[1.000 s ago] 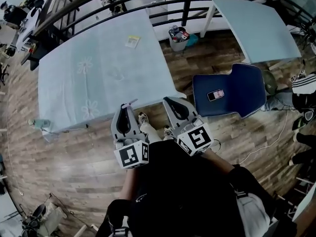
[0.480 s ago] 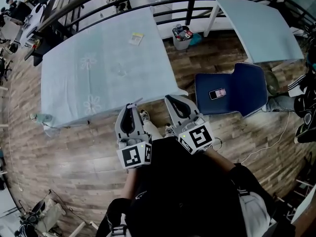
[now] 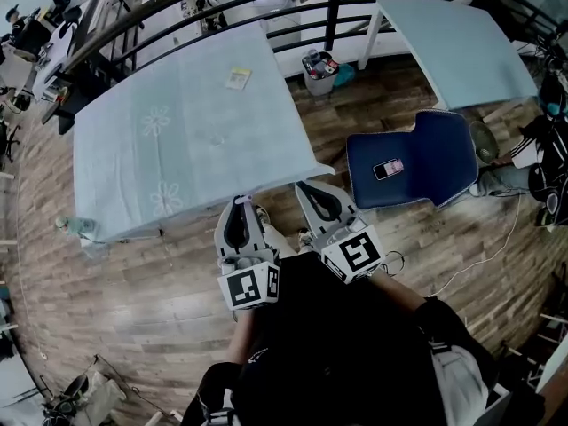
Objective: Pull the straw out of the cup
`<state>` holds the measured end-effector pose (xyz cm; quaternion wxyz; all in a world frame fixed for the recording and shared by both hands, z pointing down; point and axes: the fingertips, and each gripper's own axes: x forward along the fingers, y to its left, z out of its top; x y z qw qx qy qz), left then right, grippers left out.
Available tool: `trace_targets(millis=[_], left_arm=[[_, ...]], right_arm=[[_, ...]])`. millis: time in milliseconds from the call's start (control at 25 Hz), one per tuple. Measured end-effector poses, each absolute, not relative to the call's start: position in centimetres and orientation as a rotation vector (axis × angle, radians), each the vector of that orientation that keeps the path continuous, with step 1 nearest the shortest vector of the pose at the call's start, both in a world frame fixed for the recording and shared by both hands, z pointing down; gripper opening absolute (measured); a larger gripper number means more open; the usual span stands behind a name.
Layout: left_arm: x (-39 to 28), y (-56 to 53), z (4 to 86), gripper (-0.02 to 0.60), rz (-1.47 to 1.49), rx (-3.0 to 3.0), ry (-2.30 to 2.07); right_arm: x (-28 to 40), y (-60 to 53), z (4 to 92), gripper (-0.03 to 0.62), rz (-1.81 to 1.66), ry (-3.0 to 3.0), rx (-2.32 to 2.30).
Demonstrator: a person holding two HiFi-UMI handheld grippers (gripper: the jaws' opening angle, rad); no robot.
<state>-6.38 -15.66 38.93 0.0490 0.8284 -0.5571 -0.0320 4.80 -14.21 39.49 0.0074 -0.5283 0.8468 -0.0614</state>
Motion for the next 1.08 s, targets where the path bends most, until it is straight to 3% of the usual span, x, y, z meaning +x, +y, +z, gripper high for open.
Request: trace_targets(millis=[1080], left_arm=[[-3.4,-15.8,38.3,0.040,-0.072,2.599,-1.634]], right_arm=[[6.2,-14.4,38.8,0.008,-0.146,2.645,-1.663]])
